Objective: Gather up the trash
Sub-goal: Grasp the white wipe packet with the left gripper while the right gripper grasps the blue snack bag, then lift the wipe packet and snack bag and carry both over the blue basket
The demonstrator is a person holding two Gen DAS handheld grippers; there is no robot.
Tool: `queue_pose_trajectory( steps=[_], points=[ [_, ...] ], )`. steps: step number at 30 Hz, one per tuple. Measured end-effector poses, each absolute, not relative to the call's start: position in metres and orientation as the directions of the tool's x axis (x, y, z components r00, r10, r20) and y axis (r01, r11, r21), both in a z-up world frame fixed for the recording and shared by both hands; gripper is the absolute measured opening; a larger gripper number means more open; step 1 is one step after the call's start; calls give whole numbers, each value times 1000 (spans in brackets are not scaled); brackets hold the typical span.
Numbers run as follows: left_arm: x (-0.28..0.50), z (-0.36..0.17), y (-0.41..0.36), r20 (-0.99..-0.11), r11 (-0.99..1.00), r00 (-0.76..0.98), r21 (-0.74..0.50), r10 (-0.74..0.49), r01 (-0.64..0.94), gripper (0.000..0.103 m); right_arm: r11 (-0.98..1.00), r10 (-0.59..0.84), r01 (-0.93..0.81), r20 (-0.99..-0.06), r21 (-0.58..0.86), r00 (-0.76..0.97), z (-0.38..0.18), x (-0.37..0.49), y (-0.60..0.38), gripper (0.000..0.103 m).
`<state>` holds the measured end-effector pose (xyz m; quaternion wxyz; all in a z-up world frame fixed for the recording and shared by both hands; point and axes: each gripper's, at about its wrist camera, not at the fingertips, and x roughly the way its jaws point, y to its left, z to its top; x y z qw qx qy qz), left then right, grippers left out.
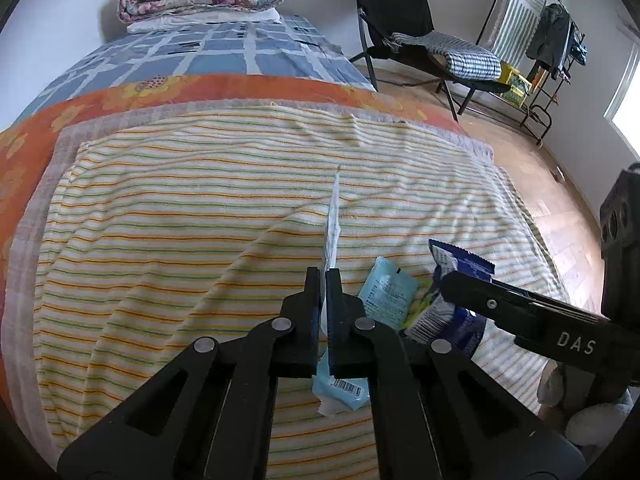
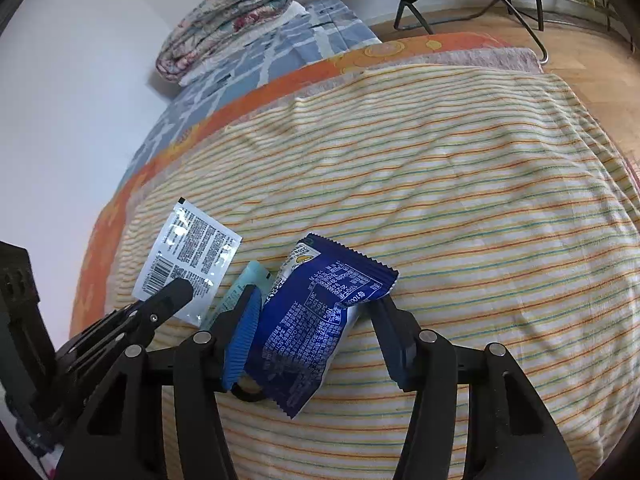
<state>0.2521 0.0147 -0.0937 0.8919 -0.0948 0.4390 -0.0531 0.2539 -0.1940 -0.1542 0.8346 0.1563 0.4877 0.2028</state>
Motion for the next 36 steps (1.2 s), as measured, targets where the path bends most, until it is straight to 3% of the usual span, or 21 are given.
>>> queue_pose_trajectory(
  steps=[12, 36],
  points=[
    [233, -73, 25, -752, 980, 643, -197, -145, -9, 0, 844, 528, -206, -696, 495, 487, -135, 228, -218, 53],
    [147, -34, 29, -733, 992, 673, -127, -98, 7, 0, 848, 530, -339, -665, 408, 525, -89, 124, -255, 53]
  ],
)
